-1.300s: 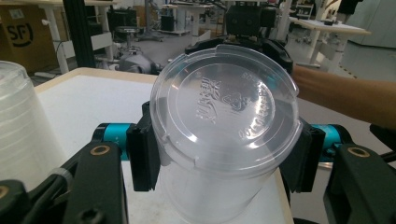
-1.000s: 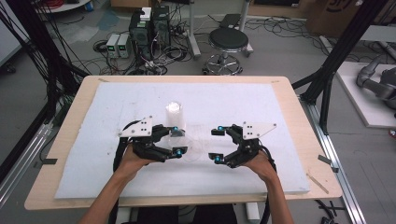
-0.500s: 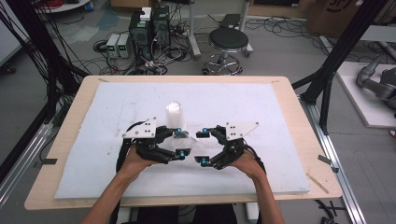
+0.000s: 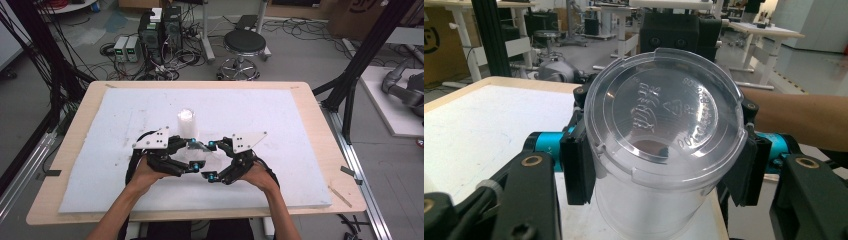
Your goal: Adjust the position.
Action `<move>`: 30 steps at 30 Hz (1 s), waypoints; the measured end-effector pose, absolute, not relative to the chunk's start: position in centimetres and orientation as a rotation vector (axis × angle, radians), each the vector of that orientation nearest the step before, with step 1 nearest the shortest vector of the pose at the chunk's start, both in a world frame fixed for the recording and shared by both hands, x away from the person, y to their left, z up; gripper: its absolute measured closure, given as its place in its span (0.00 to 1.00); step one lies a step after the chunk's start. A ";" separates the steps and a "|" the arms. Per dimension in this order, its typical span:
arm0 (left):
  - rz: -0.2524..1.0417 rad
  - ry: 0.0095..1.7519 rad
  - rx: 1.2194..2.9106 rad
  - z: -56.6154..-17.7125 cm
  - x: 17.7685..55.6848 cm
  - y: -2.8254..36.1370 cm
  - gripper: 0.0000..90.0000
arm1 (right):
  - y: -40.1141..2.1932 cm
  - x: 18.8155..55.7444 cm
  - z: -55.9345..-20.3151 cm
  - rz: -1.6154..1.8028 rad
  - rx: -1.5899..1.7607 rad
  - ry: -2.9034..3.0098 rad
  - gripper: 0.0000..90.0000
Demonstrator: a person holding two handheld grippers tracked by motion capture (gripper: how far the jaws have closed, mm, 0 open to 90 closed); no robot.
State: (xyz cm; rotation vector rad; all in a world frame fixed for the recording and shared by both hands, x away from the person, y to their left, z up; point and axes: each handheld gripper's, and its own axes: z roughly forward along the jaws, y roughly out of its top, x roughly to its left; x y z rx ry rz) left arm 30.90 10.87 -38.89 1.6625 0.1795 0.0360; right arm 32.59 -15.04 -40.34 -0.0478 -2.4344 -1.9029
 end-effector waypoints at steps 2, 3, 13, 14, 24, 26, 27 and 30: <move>0.035 0.178 1.662 -38.9 30.9 10.9 0.45 | -14.8 32.6 -40.4 -1.899 -0.036 -2.444 0.21; 0.036 0.177 1.661 -38.9 30.9 10.9 0.45 | -14.8 32.6 -40.5 -1.895 -0.043 -2.447 0.21; 0.033 0.165 1.665 -38.9 30.9 10.9 0.45 | -14.8 32.5 -40.3 -1.902 -0.026 -2.480 0.39; 0.033 0.165 1.665 -38.9 30.9 10.9 0.43 | -14.8 32.5 -40.3 -1.902 -0.026 -2.480 0.39; 0.048 0.210 1.667 -38.8 30.9 11.2 0.10 | -14.9 32.6 -40.3 -1.887 -0.024 -2.496 0.41; 0.047 0.212 1.692 -38.8 30.9 11.4 0.10 | -15.1 32.5 -40.3 -1.867 -0.045 -2.518 0.41; 0.051 0.210 1.749 -38.7 30.7 11.6 0.10 | -15.1 32.5 -40.3 -1.846 -0.054 -2.538 0.41; 0.063 0.219 1.842 -38.5 30.7 12.2 0.10 | -15.1 32.5 -39.9 -1.690 -0.060 -2.628 0.42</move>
